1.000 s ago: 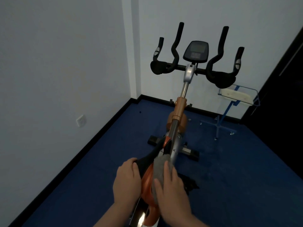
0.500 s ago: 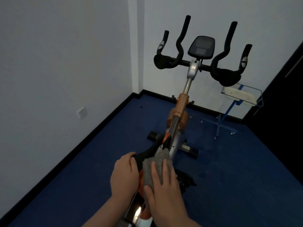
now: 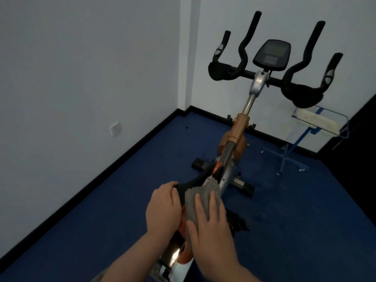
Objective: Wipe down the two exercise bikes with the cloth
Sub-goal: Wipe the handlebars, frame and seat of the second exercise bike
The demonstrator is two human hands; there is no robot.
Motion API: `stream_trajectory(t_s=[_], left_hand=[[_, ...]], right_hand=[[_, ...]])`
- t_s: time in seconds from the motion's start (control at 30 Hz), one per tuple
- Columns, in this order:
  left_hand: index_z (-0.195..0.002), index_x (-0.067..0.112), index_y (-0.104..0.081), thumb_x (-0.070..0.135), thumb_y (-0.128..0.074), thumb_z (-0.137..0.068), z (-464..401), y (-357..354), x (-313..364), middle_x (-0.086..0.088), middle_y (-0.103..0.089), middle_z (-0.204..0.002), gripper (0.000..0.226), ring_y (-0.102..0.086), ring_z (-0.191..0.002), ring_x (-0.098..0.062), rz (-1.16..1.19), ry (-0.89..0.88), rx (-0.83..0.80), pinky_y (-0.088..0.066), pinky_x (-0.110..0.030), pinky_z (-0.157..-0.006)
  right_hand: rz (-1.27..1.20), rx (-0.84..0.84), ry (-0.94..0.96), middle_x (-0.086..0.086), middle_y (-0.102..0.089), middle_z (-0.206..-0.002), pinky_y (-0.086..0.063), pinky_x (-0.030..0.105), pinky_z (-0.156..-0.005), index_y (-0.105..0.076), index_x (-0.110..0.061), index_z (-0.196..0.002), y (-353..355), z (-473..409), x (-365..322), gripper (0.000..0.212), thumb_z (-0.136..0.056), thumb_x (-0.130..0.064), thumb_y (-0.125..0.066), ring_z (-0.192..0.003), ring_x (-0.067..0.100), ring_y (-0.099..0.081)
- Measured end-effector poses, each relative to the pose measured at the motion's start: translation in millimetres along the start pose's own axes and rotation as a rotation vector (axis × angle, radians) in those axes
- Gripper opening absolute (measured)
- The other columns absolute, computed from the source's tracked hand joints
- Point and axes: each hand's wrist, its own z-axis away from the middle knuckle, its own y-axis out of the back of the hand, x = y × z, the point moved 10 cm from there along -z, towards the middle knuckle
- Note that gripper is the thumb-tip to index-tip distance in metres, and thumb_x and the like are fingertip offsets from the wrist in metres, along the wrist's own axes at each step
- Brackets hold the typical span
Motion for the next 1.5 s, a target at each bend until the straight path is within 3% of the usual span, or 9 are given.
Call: stream_trajectory(t_s=[0.13, 0.27, 0.47, 0.63, 0.77, 1.03, 1.2, 1.37, 1.5], left_hand=[[-0.122, 0.026, -0.059, 0.027, -0.035, -0.099, -2, 1, 3, 0.011, -0.061, -0.115, 0.033, -0.049, -0.101, -0.001, -0.029, -0.009, 0.002, -0.039, -0.023, -0.079], [-0.124, 0.024, -0.059, 0.027, -0.035, -0.100, 1, -1, 1, 0.011, -0.060, -0.117, 0.034, -0.049, -0.104, -0.002, -0.043, -0.010, 0.002, -0.039, -0.022, -0.080], [-0.119, 0.029, -0.060, 0.026, -0.038, -0.099, 1, 2, -1, 0.014, -0.061, -0.112, 0.030, -0.048, -0.100, 0.000, -0.030, -0.002, 0.031, -0.039, -0.023, -0.078], [-0.120, 0.027, -0.060, 0.027, -0.038, -0.098, 1, 1, -3, 0.014, -0.061, -0.112, 0.031, -0.050, -0.101, -0.001, -0.040, 0.003, 0.042, -0.039, -0.022, -0.079], [-0.119, 0.029, -0.061, 0.027, -0.039, -0.099, 3, 2, -1, 0.016, -0.060, -0.111, 0.030, -0.050, -0.101, 0.000, -0.040, 0.020, 0.048, -0.040, -0.021, -0.081], [-0.113, 0.035, -0.062, 0.025, -0.044, -0.099, 4, 9, -1, 0.025, -0.057, -0.106, 0.025, -0.048, -0.099, 0.007, -0.056, 0.100, 0.099, -0.032, -0.005, -0.076], [-0.110, 0.038, -0.060, 0.032, -0.037, -0.100, 10, 10, -2, 0.023, -0.054, -0.106, 0.026, -0.047, -0.097, 0.002, -0.183, 0.244, 0.158, -0.038, -0.020, -0.077], [-0.113, 0.029, -0.053, 0.027, -0.030, -0.099, 19, 8, 0, 0.004, -0.053, -0.111, 0.027, -0.051, -0.098, -0.016, -0.410, 0.441, 0.141, -0.051, -0.038, -0.078], [-0.119, 0.026, -0.054, 0.029, -0.032, -0.101, 23, 10, 3, 0.002, -0.053, -0.119, 0.028, -0.051, -0.104, -0.017, -0.363, 0.492, 0.226, -0.049, -0.036, -0.082]], right_hand=[[-0.150, 0.057, -0.052, 0.007, 0.021, -0.159, -0.020, 0.040, -0.119, 0.006, -0.027, -0.154, 24, -35, 10, 0.063, -0.101, -0.050, -0.020, -0.148, 0.026, 0.001], [-0.288, 0.039, -0.191, 0.012, 0.017, -0.160, -0.039, 0.038, -0.103, 0.015, -0.021, -0.153, 30, -51, 25, 0.071, -0.102, -0.046, -0.028, -0.139, 0.032, -0.030], [-0.277, 0.023, -0.255, -0.005, 0.022, -0.159, -0.024, 0.041, -0.113, 0.028, -0.027, -0.146, 1, -12, 20, 0.079, -0.097, -0.057, -0.025, -0.148, 0.021, 0.002], [-0.405, 0.111, -0.307, 0.001, 0.010, -0.162, -0.042, 0.036, -0.093, 0.024, -0.025, -0.149, 28, -61, 36, 0.078, -0.099, -0.050, -0.031, -0.136, 0.028, -0.036], [-0.562, 0.031, -0.336, 0.006, 0.007, -0.162, -0.036, 0.041, -0.106, 0.023, -0.026, -0.150, 25, -79, 49, 0.077, -0.100, -0.050, -0.030, -0.139, 0.031, -0.031], [-0.621, 0.059, -0.123, 0.002, 0.020, -0.160, -0.026, 0.036, -0.112, 0.015, -0.030, -0.151, 19, -85, 49, 0.070, -0.097, -0.055, -0.022, -0.146, 0.026, -0.015], [-0.493, 0.149, 0.006, 0.005, -0.040, -0.144, -0.032, 0.040, -0.105, -0.054, -0.024, -0.128, 56, -150, 73, 0.044, -0.102, -0.042, -0.023, -0.127, 0.027, -0.038], [0.100, 0.042, 0.464, -0.006, -0.063, -0.101, -0.029, 0.038, -0.101, -0.062, -0.030, -0.101, 54, -144, 19, 0.045, -0.095, -0.034, -0.017, -0.101, 0.020, -0.055], [0.012, -0.114, 0.792, -0.007, -0.069, -0.099, -0.039, 0.038, -0.096, -0.061, -0.029, -0.116, 54, -134, -5, 0.041, -0.098, -0.042, -0.027, -0.094, 0.018, -0.061]])
